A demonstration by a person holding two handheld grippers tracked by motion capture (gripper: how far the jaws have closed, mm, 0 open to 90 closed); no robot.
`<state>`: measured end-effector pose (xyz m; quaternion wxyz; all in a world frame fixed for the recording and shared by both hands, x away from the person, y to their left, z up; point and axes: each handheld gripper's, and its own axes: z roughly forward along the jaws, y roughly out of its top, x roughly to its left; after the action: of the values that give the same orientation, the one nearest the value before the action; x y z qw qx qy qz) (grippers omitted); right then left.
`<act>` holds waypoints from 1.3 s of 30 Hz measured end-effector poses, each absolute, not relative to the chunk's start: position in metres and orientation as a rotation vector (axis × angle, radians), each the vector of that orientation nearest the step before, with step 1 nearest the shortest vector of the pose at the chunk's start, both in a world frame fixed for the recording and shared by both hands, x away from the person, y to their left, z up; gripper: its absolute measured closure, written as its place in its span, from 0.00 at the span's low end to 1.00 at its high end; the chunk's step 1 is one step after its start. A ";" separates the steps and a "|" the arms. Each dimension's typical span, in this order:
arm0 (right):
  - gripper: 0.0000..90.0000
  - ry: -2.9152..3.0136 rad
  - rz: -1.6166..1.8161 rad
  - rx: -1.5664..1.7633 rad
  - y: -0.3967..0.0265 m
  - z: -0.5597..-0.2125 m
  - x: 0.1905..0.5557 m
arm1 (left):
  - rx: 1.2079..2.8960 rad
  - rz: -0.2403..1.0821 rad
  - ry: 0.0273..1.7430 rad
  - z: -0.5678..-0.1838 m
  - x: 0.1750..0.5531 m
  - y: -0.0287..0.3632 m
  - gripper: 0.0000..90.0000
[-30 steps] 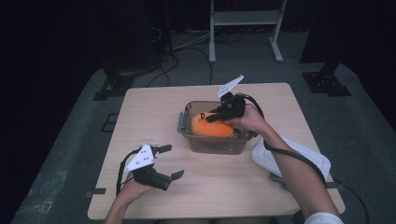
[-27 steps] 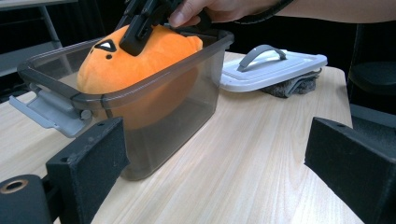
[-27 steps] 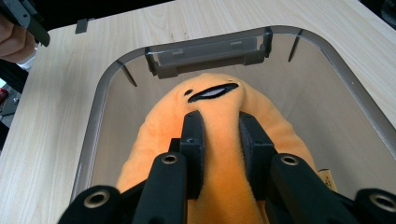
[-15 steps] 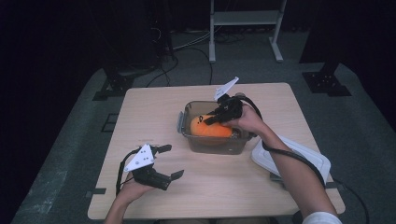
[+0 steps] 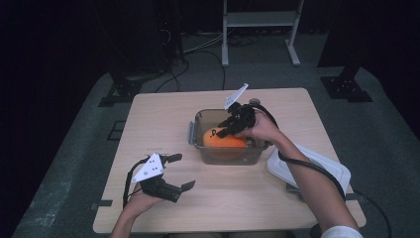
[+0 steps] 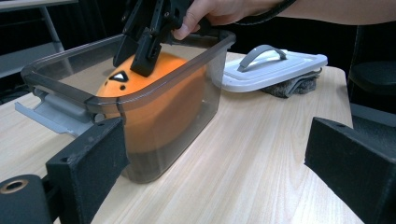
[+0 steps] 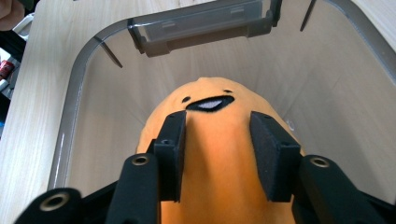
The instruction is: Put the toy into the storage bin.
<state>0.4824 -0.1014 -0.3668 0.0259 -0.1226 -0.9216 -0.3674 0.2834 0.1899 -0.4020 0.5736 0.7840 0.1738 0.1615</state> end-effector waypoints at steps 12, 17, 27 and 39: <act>0.64 -2.796 -1.250 -0.366 -0.109 -0.351 0.479 | 1.839 0.377 0.406 -0.401 0.283 0.189 0.05; 0.63 -2.785 -1.276 -0.362 -0.114 -0.346 0.475 | 1.844 0.375 0.404 -0.402 0.283 0.188 0.05; 0.61 -2.775 -1.317 -0.365 -0.124 -0.335 0.468 | 1.844 0.374 0.400 -0.401 0.284 0.187 0.05; 0.59 -2.767 -1.345 -0.385 -0.139 -0.329 0.461 | 1.840 0.364 0.402 -0.402 0.285 0.184 0.05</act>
<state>0.4610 -0.1395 -0.3291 0.0207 -0.1243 -0.8923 -0.4336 0.2849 0.1844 -0.4021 0.5743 0.7852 0.1716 0.1555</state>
